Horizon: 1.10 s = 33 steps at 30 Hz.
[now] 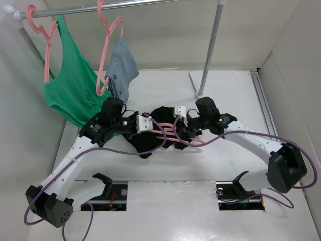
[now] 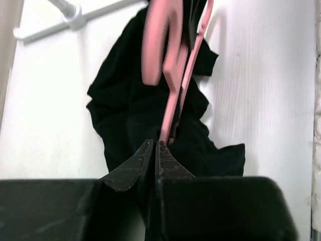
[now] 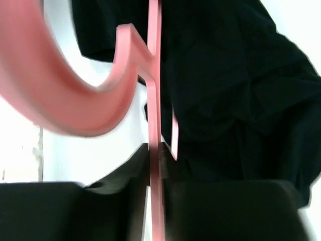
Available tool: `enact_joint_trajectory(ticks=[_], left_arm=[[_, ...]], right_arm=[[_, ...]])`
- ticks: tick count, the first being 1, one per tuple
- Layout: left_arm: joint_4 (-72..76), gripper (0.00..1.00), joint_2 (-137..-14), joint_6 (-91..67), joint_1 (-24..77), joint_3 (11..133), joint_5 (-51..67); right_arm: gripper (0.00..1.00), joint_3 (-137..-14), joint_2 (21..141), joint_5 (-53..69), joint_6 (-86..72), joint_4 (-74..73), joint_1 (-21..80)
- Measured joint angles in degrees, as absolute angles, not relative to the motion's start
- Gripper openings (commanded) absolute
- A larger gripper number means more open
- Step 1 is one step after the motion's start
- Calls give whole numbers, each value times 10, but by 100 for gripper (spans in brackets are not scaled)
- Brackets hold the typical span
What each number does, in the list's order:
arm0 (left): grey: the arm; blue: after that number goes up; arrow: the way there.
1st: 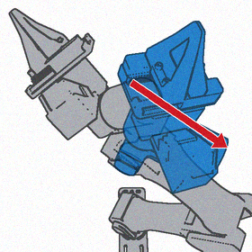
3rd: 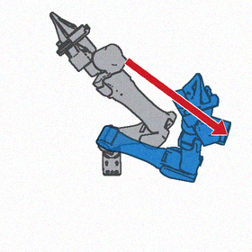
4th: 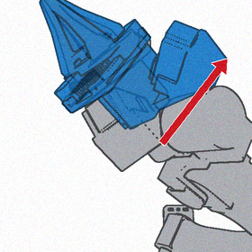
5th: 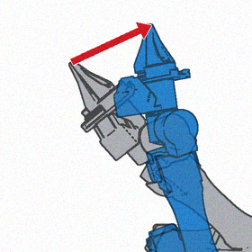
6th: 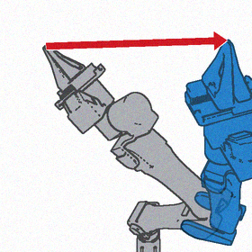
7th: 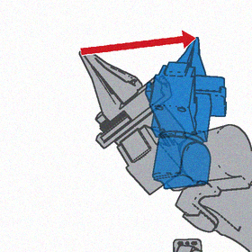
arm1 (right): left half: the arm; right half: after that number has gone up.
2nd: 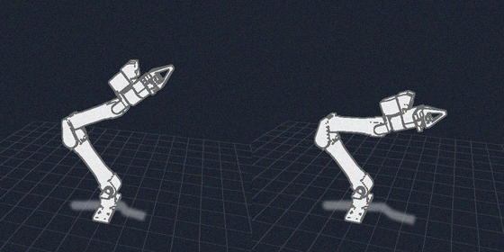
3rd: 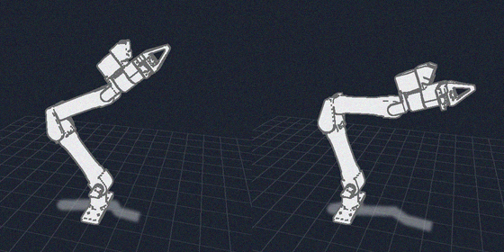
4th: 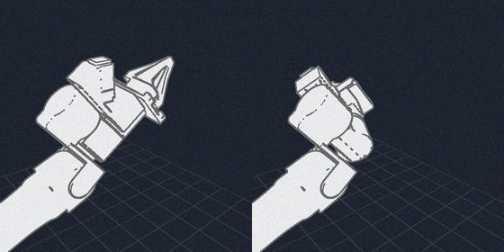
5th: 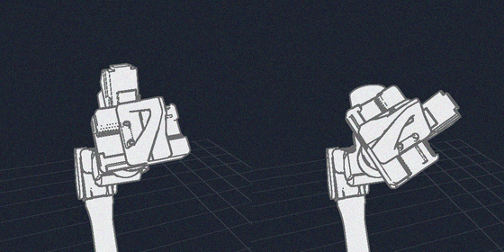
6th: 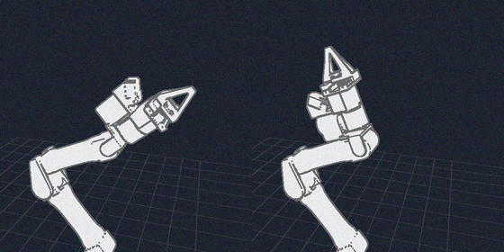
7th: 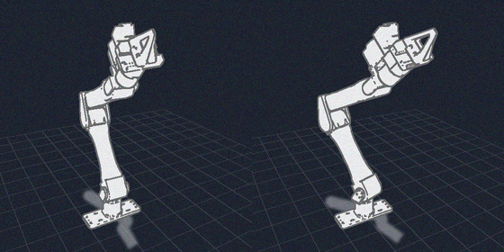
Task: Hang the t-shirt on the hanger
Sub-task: Place tshirt on hanger
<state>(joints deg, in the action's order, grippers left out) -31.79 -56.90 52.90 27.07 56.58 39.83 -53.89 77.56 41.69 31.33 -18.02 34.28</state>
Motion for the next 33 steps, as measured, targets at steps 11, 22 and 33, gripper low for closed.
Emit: enact_joint_trajectory(ticks=[11,22,33], left_arm=[[-247,0,-571,516,273,521,437],[-189,0,-613,475,256,517,439],[-164,0,-616,414,218,587,476]], right_arm=[[19,-541,895,406,291,-102,349],[0,-530,868,402,303,-99,356],[0,-593,778,360,474,-282,360]])
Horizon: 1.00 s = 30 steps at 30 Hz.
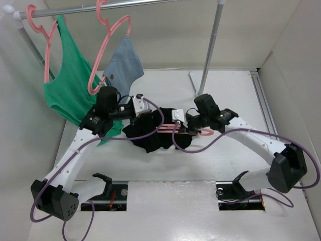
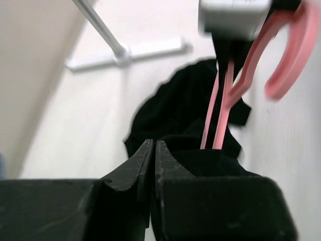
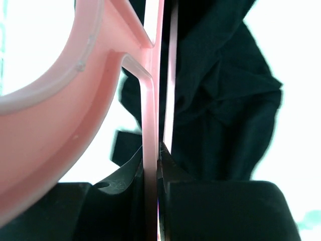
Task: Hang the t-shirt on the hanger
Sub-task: Place tshirt on hanger
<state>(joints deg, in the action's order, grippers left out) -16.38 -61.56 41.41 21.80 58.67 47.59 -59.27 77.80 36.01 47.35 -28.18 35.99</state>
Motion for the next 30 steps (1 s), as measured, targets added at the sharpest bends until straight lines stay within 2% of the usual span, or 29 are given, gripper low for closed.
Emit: enact_joint_trajectory(ticks=[6,17,22,30], left_arm=[[-147,0,-618,375,216,678,512],[-77,0,-623,254,208,709,563],[15,0,-647,163,184,732,584],[122,0,-689,59,183,774,640]], right_arm=[[0,-732,814,335,546,-411,331],[0,-839,761,291,622,-610,322],[0,-893,722,283,633,-651,327],[0,-907,664,300,638,-677,332]])
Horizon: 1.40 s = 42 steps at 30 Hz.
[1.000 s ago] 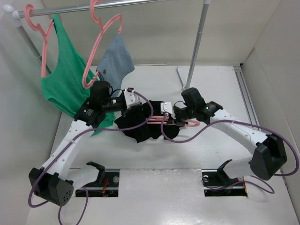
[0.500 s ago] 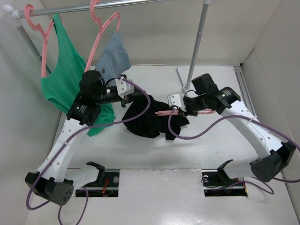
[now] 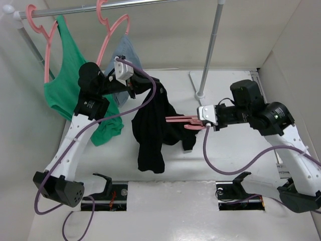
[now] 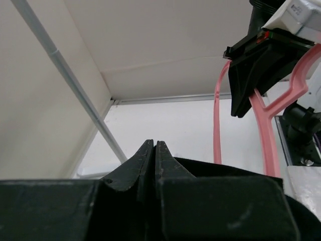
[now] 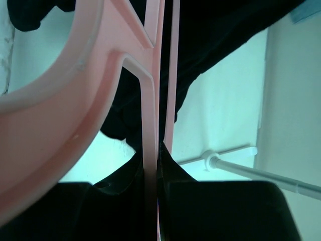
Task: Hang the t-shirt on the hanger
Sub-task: Place tshirt on hanger
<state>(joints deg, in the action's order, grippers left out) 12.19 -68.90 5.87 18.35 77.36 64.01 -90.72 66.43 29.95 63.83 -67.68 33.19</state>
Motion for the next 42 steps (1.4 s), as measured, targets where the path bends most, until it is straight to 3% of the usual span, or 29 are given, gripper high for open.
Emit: enact_joint_trajectory(ticks=[9,18,24,25,26,27,30,38,42], left_arm=[[157,0,-721,26,226,785,694],[111,0,-722,59,268,768,715],[29,0,-723,128,284,739,714],[8,3,-723,149,284,739,710],[-12,23,-723,171,284,739,703],[-29,36,-723,192,284,739,698],[-73,63,-723,228,271,738,685],[-169,82,-723,274,215,753,674],[-290,83,-735,379,222,815,629]], right_arm=[[0,-863,623,383,642,-617,333],[0,-835,759,469,647,-562,344],[0,-799,769,491,650,-517,349],[0,-795,768,494,650,-509,350],[0,-787,766,496,650,-498,350],[0,-776,763,498,650,-488,350],[0,-732,752,508,646,-451,350],[0,-623,767,550,620,-357,333],[0,-608,777,557,610,-324,326]])
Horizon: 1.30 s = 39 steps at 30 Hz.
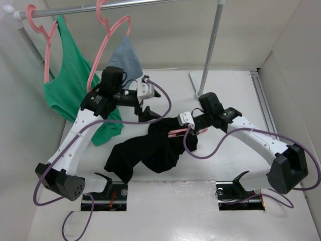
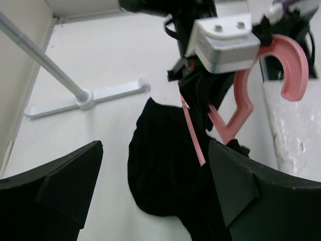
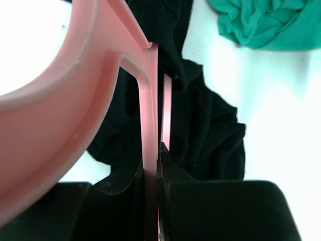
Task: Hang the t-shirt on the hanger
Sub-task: Place tshirt on hanger
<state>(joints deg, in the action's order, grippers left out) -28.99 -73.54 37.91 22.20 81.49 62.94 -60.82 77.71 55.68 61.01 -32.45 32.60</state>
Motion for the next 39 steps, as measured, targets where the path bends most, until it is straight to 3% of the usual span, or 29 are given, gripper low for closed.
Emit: enact_joint_trajectory(ticks=[6,16,21,24,25,28,29,30,33,34,39], left_arm=[[-450,97,-752,528,293,814,541],[-568,95,-772,626,291,792,518],[-591,57,-799,652,291,794,497],[-591,9,-798,657,291,783,475],[-592,0,-798,661,291,780,467],[-573,0,-798,661,287,779,451],[-572,0,-796,662,288,779,449],[-566,0,-792,664,288,777,444],[-536,0,-766,681,289,753,431],[-528,0,-753,692,292,741,430],[-521,0,-678,782,291,665,401]], right_arm=[[0,-602,777,564,589,-286,321],[0,-601,776,550,560,-260,315],[0,-601,775,531,542,-242,316],[0,-600,773,503,535,-240,319],[0,-600,771,495,531,-240,320],[0,-598,769,481,514,-247,330],[3,-597,769,480,511,-247,331],[24,-597,768,480,509,-246,331],[66,-597,767,483,503,-243,334],[84,-597,765,484,502,-243,335],[99,-597,699,522,494,-238,330]])
